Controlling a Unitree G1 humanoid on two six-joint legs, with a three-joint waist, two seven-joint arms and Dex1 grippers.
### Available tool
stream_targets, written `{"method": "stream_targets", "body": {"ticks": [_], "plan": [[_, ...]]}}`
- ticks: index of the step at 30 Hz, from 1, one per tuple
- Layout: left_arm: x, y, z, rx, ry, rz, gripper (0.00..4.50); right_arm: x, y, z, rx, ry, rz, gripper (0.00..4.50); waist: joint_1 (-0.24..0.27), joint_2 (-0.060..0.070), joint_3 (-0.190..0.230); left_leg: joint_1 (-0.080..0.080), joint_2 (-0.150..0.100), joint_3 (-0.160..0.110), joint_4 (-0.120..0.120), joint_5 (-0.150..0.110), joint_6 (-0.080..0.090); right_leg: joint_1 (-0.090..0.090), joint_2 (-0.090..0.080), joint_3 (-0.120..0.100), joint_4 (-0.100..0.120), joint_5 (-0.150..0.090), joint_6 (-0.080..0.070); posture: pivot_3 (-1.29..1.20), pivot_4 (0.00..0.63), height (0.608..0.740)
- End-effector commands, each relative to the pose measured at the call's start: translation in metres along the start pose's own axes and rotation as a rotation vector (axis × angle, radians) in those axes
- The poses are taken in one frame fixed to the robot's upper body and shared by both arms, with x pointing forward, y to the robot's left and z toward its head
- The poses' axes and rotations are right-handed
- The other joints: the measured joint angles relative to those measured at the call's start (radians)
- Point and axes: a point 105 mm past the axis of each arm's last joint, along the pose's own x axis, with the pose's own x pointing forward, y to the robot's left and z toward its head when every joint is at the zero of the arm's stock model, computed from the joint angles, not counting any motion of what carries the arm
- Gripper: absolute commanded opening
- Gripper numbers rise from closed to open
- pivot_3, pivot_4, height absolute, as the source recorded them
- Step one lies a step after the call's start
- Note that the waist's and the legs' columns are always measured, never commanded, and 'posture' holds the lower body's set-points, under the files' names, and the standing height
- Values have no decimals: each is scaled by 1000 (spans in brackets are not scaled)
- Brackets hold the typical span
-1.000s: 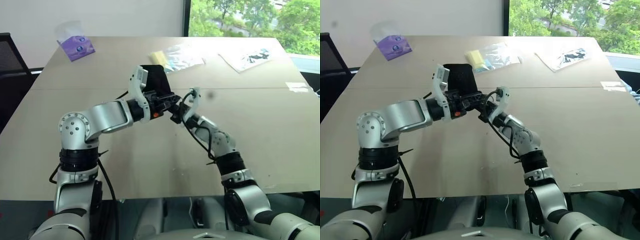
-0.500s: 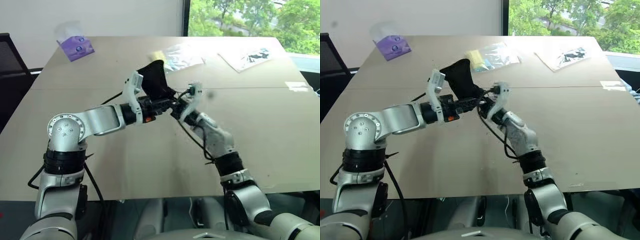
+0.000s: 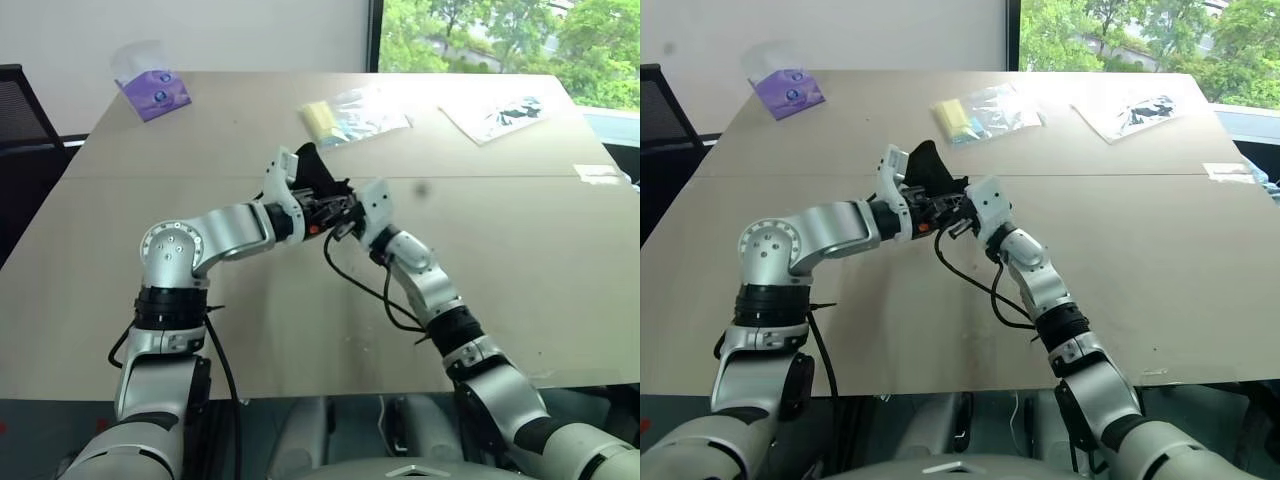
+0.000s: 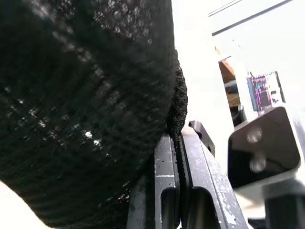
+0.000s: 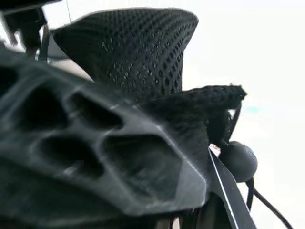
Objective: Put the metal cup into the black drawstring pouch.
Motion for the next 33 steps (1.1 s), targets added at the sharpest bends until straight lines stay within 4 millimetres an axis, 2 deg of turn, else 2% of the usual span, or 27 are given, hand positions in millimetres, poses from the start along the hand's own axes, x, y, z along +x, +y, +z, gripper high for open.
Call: {"method": "stream_targets", "body": {"ticks": [1,4,8,13,17,20,22,26,28,30,31,33], "plan": [[-29,18,65,-94,-280,114,0,-6,37,-3,-176,-18,206,54,-1,-1,0,0,0,0,0,0,0,0,0,0,0,0,0,0,150,740],[-29,23,65,-92,-271,144,0,-16,44,-13,-237,17,283,54,-12,2,1,1,1,1,-1,0,0,-1,1,0,0,0,0,0,150,740],[-28,28,59,-69,-240,168,0,-23,43,-21,-209,49,305,54,-4,-1,1,0,0,-1,0,0,0,1,0,-1,-1,0,0,0,150,740],[-30,30,46,-8,-177,170,0,-21,40,-20,-56,45,264,54,-4,-1,1,0,0,-1,0,0,0,1,0,-1,0,0,0,0,150,740],[-35,25,39,23,-154,127,0,-12,32,-15,188,25,195,54,-5,-1,1,0,1,-1,0,0,-1,1,0,-1,0,0,0,0,150,740],[-43,18,29,73,-109,84,0,-9,36,-17,373,51,238,54,-4,-1,1,0,1,-1,0,0,-1,1,-1,-1,0,0,0,0,150,740],[-47,12,21,111,-75,47,0,-7,40,-18,437,63,269,54,-2,-1,1,0,0,-1,0,0,0,1,-1,-1,0,0,0,0,150,740],[-47,-11,10,187,-50,-58,0,-2,59,-14,392,71,365,54,0,0,2,0,0,-2,0,0,0,1,-1,-1,0,0,0,0,150,740],[-45,-21,9,205,-50,-100,0,0,67,-18,229,99,393,54,0,0,2,0,0,-2,0,0,0,1,-1,-1,0,0,0,0,150,740],[-45,-36,6,222,-50,-171,0,1,79,-27,-12,136,461,54,-1,0,2,1,0,-1,0,0,0,1,-1,-1,0,0,0,0,150,740],[-46,-39,5,228,-48,-191,0,2,81,-27,-11,139,463,54,-2,0,2,1,0,-1,0,0,0,0,-1,-1,0,0,0,0,150,740],[-49,-40,5,235,-50,-198,0,8,76,-21,107,113,416,54,-4,0,2,1,0,-1,0,0,0,0,0,-1,0,0,0,0,150,740]]}}
